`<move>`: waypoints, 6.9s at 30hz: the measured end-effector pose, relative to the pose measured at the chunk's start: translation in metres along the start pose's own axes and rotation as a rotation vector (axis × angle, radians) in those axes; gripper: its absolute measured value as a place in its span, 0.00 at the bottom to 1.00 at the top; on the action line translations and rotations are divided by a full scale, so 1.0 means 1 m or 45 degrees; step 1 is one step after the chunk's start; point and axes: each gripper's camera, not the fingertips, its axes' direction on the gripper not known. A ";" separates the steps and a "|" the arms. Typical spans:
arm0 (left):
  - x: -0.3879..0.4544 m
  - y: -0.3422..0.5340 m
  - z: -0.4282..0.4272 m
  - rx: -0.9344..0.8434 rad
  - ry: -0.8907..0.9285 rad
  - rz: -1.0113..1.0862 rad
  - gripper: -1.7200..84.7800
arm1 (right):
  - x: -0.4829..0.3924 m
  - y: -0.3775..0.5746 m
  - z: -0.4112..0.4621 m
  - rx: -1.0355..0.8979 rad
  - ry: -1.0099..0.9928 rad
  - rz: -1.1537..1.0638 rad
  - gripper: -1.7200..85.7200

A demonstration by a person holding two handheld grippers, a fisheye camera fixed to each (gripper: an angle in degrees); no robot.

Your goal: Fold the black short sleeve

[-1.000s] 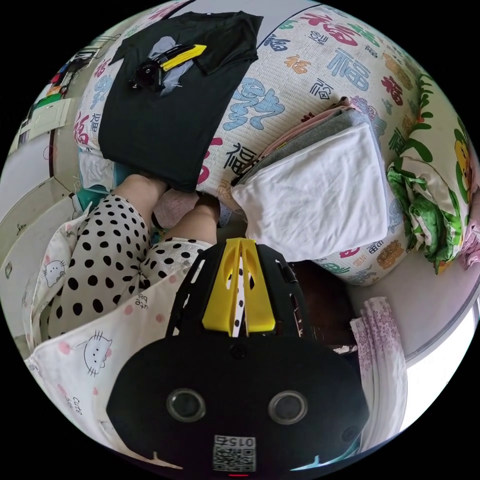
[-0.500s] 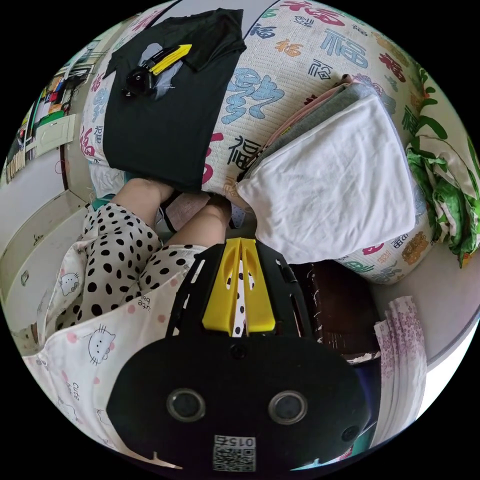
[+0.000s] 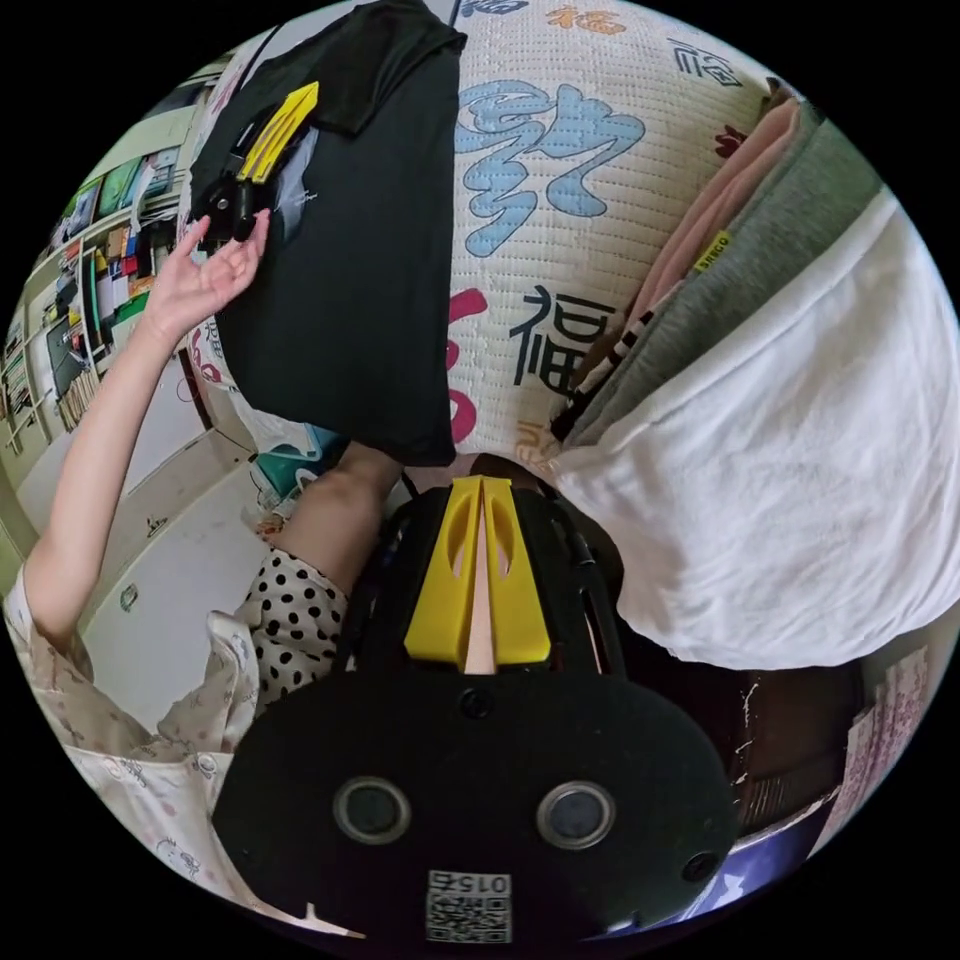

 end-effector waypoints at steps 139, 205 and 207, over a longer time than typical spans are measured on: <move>-0.187 -0.301 0.338 -0.099 -1.411 1.371 0.02 | -0.130 -0.304 -0.398 1.071 0.384 -0.296 0.01; -0.304 0.269 0.564 -1.251 -1.420 1.332 0.09 | 0.032 0.065 -0.039 0.441 0.199 -0.560 0.09; -0.263 0.237 0.565 -1.011 -1.433 1.255 0.09 | 0.065 0.049 -0.086 0.603 0.172 -0.361 0.10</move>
